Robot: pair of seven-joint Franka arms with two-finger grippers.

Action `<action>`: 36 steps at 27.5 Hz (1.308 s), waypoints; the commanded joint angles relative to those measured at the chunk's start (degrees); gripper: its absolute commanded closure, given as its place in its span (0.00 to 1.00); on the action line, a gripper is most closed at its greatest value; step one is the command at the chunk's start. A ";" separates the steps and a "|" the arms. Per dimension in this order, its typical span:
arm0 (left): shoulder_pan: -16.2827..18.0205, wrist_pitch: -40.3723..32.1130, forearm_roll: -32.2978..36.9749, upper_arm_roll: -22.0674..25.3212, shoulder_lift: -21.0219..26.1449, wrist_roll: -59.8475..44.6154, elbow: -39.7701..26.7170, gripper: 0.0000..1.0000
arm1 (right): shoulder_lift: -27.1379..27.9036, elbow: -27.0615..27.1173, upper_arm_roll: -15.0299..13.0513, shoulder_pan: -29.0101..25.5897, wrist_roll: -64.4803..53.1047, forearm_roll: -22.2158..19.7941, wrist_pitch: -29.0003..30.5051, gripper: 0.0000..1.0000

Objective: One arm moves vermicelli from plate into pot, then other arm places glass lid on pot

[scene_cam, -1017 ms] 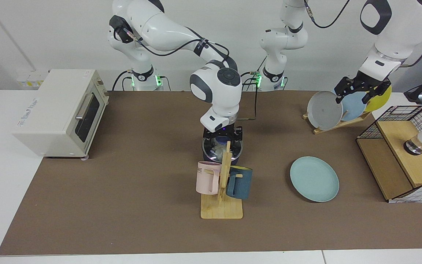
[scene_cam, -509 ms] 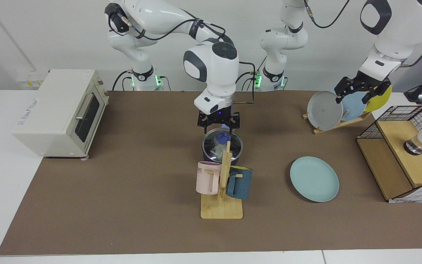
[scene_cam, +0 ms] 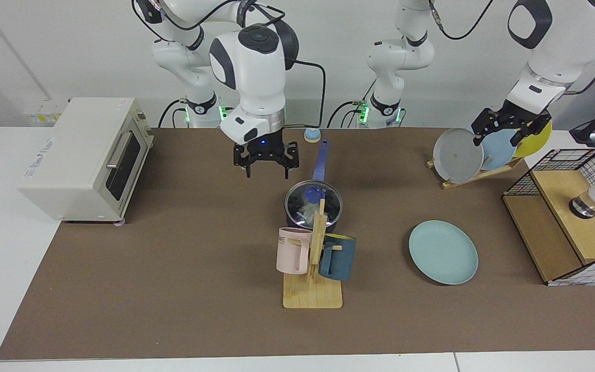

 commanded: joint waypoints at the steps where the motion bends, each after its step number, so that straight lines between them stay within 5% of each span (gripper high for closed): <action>1: -0.24 0.76 0.82 0.02 -1.30 -0.17 -1.56 0.00 | -6.73 -6.03 -7.33 0.51 -7.95 5.70 -0.28 0.00; 21: -0.24 0.76 0.82 0.02 -1.30 -0.17 -1.56 0.00 | -12.89 -7.89 -28.16 1.13 -36.07 8.25 -6.69 0.00; 26: -0.24 0.76 0.82 0.02 -1.30 -0.17 -1.56 0.00 | -13.06 -7.80 -36.42 5.00 -40.64 9.40 -7.04 0.00; 36: -0.24 0.85 0.82 0.02 -1.30 -0.17 -1.56 0.00 | -16.75 -9.03 -34.16 1.14 -41.01 9.31 -9.15 0.00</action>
